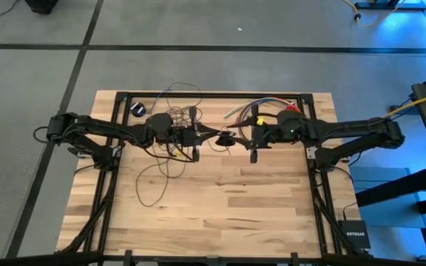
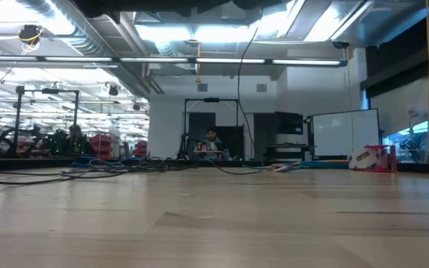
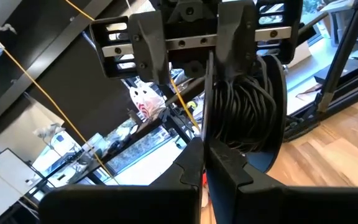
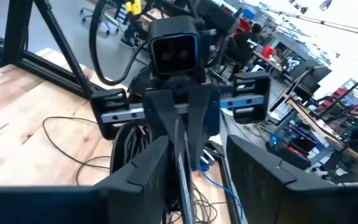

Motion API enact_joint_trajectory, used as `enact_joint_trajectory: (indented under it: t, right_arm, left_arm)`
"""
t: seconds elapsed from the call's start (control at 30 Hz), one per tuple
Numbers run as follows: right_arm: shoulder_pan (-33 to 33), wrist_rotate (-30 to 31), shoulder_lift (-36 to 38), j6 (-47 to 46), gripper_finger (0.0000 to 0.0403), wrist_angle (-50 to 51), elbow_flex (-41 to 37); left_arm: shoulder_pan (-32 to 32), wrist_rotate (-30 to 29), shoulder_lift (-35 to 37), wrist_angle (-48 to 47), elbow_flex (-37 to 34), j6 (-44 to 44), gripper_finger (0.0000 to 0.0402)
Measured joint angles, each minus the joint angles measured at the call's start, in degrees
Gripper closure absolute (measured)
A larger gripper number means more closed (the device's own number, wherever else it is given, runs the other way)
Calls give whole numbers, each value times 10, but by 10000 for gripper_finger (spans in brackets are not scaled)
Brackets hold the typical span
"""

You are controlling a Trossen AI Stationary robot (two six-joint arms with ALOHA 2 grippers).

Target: Coiling cords

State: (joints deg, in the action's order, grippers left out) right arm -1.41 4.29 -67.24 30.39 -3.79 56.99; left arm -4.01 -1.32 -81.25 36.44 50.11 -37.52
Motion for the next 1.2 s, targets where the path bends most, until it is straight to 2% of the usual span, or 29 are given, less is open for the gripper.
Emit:
enact_joint_trajectory:
  t: [0.17, 0.4, 0.43, 0.57, 0.7, 0.77, 1.0, 1.13, 1.2]
  right_arm:
    - [-1, 4, -12, 13, 256, -1, 0]
    - [-1, 22, -12, 21, 383, 4, 1]
    - [-1, 25, -12, 29, 391, 5, 1]
    - [-1, 43, -12, 36, 381, 9, 1]
    - [-1, 56, -11, 47, 395, 10, 1]
    - [-1, 72, -5, 49, 393, 15, 0]
    - [0, 171, 40, 63, 396, 6, 0]
    - [4, 221, 62, 75, 392, -23, 0]
    - [12, 226, 69, 75, 392, -38, 0]
  left_arm:
    - [0, 0, 0, -3, 0, 0, 396]
    - [-1, -3, 0, 0, 0, 0, 396]
    - [0, -4, 0, 0, 0, 4, 396]
    - [0, -4, 0, -4, 0, 44, 396]
    - [-1, -11, 0, 1, 0, 69, 385]
    - [0, -31, 0, 9, 1, 84, 364]
    - [-2, -182, 0, -24, 1, 87, 264]
    - [-11, -184, -2, -25, 1, 89, 235]
    - [-18, -170, -7, -25, 1, 90, 230]
